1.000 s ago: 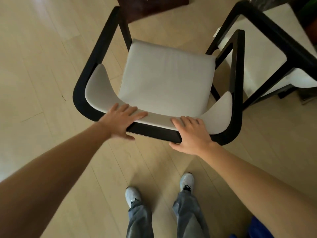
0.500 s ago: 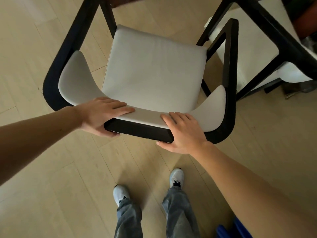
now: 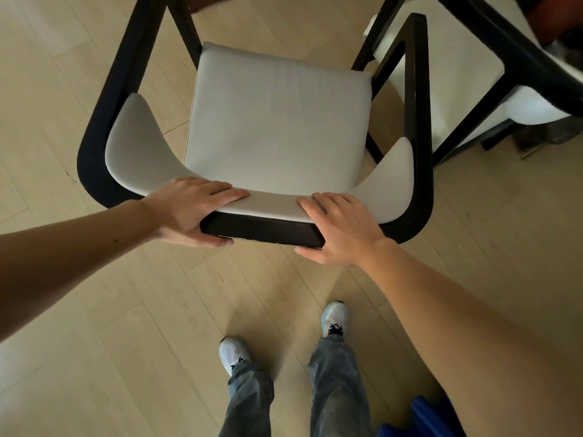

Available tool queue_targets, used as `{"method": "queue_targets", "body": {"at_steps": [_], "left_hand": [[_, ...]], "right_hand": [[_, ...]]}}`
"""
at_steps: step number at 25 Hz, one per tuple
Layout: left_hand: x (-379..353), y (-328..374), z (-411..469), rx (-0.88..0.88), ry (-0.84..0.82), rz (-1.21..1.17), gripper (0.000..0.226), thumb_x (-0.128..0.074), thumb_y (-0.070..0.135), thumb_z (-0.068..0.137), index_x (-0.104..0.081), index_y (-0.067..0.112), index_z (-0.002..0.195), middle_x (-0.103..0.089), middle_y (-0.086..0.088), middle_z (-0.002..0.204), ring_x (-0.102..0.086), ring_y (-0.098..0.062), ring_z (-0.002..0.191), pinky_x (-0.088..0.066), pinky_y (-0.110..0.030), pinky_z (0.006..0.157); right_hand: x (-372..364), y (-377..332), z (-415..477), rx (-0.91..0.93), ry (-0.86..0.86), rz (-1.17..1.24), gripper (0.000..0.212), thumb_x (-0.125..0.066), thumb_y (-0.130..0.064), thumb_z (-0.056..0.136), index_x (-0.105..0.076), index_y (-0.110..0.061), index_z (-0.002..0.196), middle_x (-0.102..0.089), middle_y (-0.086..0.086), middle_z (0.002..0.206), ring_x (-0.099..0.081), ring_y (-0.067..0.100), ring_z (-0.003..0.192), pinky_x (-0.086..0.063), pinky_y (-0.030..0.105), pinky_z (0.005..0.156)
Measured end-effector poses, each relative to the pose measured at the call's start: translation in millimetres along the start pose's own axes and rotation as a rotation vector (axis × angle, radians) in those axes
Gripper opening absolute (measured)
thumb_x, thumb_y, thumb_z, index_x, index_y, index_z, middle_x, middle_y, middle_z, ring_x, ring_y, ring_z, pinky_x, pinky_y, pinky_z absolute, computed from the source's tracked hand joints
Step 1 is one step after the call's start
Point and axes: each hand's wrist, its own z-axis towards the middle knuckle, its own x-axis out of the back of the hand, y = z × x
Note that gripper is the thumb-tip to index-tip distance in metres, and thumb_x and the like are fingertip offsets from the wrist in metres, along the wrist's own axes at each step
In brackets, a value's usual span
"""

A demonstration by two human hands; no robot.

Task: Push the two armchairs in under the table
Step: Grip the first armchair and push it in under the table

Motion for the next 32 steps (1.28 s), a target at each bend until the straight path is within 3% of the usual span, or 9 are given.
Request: {"method": "queue_targets", "body": {"at_steps": [32], "left_hand": [[-7.1,91.0,42.1,0.180,0.046,-0.048,0.088,-0.051,0.073,0.075,-0.041,0.020,0.144,-0.063,-0.007,0.123,-0.063,-0.033,0.100,-0.052,-0.049,0.083]], "right_hand": [[-4.6,86.3,-42.9,0.129,0.036,0.134,0.085,-0.053,-0.077,0.073,-0.046,-0.022,0.138,-0.062,0.001,0.124,-0.057,0.025,0.114,-0.043,0.041,0.099]]}}
